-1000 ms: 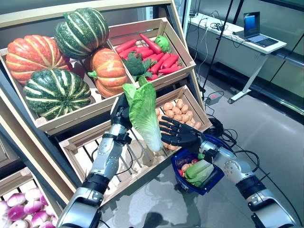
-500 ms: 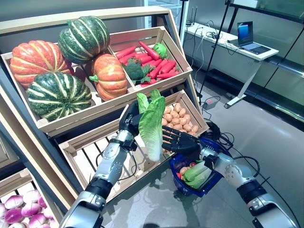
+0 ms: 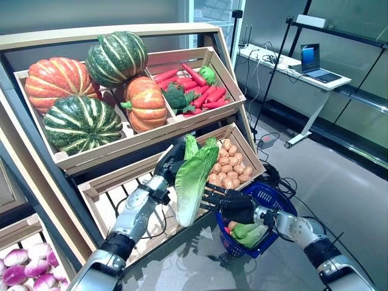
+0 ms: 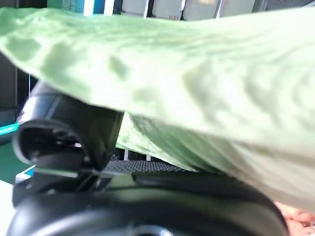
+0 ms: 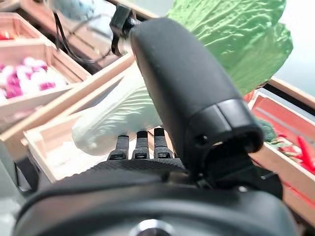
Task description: Put vegetables into the basket
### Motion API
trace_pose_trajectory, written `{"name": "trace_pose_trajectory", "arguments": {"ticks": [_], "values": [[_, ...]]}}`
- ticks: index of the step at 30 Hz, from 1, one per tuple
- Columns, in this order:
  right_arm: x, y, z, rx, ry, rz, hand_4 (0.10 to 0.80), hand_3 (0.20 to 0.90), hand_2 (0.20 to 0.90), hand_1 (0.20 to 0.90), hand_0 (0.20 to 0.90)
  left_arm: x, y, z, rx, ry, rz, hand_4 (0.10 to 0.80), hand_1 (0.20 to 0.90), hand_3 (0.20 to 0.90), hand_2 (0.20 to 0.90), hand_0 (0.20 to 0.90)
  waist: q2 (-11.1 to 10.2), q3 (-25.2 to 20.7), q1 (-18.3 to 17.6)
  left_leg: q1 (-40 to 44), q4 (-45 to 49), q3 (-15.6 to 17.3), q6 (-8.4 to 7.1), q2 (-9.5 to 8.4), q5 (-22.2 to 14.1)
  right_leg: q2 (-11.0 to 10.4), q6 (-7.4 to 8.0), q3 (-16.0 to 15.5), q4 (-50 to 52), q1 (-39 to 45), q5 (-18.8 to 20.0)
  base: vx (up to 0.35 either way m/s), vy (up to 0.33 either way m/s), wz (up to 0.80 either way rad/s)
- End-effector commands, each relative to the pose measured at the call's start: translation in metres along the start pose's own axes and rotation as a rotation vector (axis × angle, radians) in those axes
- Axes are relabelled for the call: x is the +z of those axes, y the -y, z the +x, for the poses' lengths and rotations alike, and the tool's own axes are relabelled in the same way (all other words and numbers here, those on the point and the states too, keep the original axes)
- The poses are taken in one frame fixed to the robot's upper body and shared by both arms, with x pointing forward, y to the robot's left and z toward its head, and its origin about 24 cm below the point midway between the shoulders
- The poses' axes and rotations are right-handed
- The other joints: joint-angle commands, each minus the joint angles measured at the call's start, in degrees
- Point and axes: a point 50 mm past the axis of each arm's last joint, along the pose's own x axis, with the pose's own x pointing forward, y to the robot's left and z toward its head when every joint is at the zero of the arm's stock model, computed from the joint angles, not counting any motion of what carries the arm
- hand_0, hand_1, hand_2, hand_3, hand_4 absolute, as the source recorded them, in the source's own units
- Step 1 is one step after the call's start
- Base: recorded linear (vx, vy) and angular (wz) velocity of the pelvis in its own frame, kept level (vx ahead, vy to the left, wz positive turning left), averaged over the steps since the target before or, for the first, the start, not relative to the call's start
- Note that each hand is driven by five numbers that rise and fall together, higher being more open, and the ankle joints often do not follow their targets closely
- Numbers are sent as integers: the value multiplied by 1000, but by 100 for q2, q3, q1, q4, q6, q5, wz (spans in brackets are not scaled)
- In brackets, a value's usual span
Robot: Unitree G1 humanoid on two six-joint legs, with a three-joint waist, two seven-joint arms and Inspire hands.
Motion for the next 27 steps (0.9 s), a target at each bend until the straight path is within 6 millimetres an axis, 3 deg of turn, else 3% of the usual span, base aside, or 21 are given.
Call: {"name": "trace_pose_trajectory", "arguments": {"ticks": [1,9,11,17,22,27], "values": [[10,-120,59,868,48,119,800,900,900,900,900,34,72,56,-359,254,-204,400,300,300,300,300,179,-220,100,-50,-11,-248,97,-70,-235,-48,-252,-113,99,83,-3,0,0,0],[17,-126,57,907,50,74,800,900,900,900,900,19,65,53,-366,225,-262,400,300,300,300,300,187,-274,76,-72,-11,-246,96,-83,-241,-58,-242,-82,61,71,14,0,1,0],[21,-123,60,836,86,-13,800,900,900,900,900,19,65,54,-361,230,-266,400,300,300,300,300,180,-262,77,-80,-11,-259,101,-88,-242,-55,-243,-65,56,67,13,0,0,0],[51,-85,48,312,193,-526,800,900,900,900,900,29,66,50,-327,321,-297,400,300,300,300,300,122,-209,-11,-104,-11,-225,79,-71,-221,-66,-259,18,41,7,51,0,0,0],[57,-77,43,134,213,-659,800,900,900,900,900,38,72,47,-314,383,-273,400,300,300,300,300,88,-155,-51,-90,-11,-185,92,-59,-203,-63,-265,93,44,-15,84,-4,-6,-5],[66,-73,45,-24,335,-681,800,900,900,900,900,47,83,47,-332,430,-239,400,300,300,300,300,83,-100,-31,-63,-11,-182,95,-52,-196,-67,-261,115,42,0,110,5,0,-4]]}}
